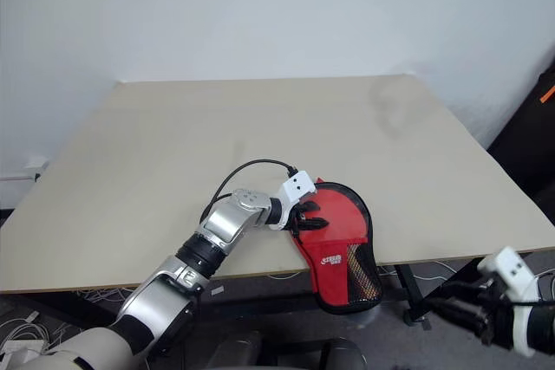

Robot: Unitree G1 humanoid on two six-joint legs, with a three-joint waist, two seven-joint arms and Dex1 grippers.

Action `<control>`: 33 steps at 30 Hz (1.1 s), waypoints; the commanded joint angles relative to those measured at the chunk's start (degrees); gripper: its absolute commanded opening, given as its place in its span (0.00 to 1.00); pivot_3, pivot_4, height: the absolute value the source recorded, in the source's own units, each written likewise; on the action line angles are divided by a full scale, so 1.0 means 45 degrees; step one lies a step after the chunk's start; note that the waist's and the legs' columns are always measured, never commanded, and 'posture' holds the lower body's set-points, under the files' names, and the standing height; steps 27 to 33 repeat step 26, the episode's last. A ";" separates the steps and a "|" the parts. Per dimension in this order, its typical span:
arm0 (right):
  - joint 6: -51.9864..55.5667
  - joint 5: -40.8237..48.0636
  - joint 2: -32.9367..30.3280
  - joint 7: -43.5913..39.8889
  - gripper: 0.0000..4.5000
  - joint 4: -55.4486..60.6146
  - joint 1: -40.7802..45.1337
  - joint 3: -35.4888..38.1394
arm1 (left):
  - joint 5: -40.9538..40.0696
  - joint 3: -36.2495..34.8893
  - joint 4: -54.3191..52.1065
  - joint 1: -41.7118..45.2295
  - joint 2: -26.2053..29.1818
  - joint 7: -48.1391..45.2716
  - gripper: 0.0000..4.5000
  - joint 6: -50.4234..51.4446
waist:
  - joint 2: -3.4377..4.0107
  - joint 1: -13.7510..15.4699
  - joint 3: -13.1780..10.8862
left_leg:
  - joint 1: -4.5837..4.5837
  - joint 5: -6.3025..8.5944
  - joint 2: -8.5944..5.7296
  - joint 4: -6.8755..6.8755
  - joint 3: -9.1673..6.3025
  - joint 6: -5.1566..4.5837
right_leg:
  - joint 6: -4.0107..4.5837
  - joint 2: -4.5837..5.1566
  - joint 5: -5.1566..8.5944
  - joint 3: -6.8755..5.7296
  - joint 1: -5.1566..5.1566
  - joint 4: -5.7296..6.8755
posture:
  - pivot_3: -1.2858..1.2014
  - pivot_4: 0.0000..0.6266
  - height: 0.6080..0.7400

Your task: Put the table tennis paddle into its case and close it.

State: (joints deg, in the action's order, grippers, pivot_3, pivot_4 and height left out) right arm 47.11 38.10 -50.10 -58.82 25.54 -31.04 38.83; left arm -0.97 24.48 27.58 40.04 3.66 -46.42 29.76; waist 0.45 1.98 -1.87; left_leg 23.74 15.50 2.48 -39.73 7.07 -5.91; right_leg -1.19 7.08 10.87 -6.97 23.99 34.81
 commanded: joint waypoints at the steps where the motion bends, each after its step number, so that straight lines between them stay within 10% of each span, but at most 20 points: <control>1: 0.0448 0.0802 0.0207 0.0566 0.64 -0.0110 0.0894 0.0626 | 0.0112 0.0010 0.0362 -0.0193 0.0201 -0.0175 0.53 0.0289 | 0.0002 -0.0001 0.0002 | 0.0000 0.0000 0.0001 0.0000 0.0000 0.0000 | 0.0000 0.0000 0.0000 -0.0005 0.0001 -0.0001 | 0.52 0.00 0.88; 14: 0.0882 0.1376 0.1398 0.3130 0.64 0.0205 0.6825 -0.3771 | -0.4880 -0.4389 -0.4991 -0.0898 0.4760 -0.4020 0.53 0.3700 | 0.0052 -0.0403 -0.0084 | 0.0137 -0.0004 0.0022 0.0007 0.0005 0.0041 | 0.0039 -0.0063 -0.0026 -0.0014 0.0163 0.0058 | 0.52 0.00 0.88; 23: -0.0668 -0.0289 0.1379 0.2054 0.64 -0.1641 0.8679 -0.6854 | -0.5601 -0.5551 -0.9716 -0.6371 1.0167 -0.5345 0.53 0.3865 | 0.0040 -0.0358 -0.0106 | 0.0182 0.0005 -0.0009 -0.0045 0.0048 0.0108 | -0.0016 -0.0018 -0.0030 0.0006 0.0190 0.0023 | 0.52 0.00 0.88; 33: -0.0929 -0.0532 0.1372 0.1896 0.64 -0.2088 0.9011 -0.7111 | -0.5646 -0.5856 -1.0445 -0.8095 1.0803 -0.5158 0.53 0.3566 | 0.0039 -0.0400 -0.0111 | 0.0180 0.0003 -0.0003 -0.0053 0.0055 0.0114 | -0.0020 -0.0010 -0.0061 0.0017 0.0205 0.0021 | 0.52 0.00 0.88</control>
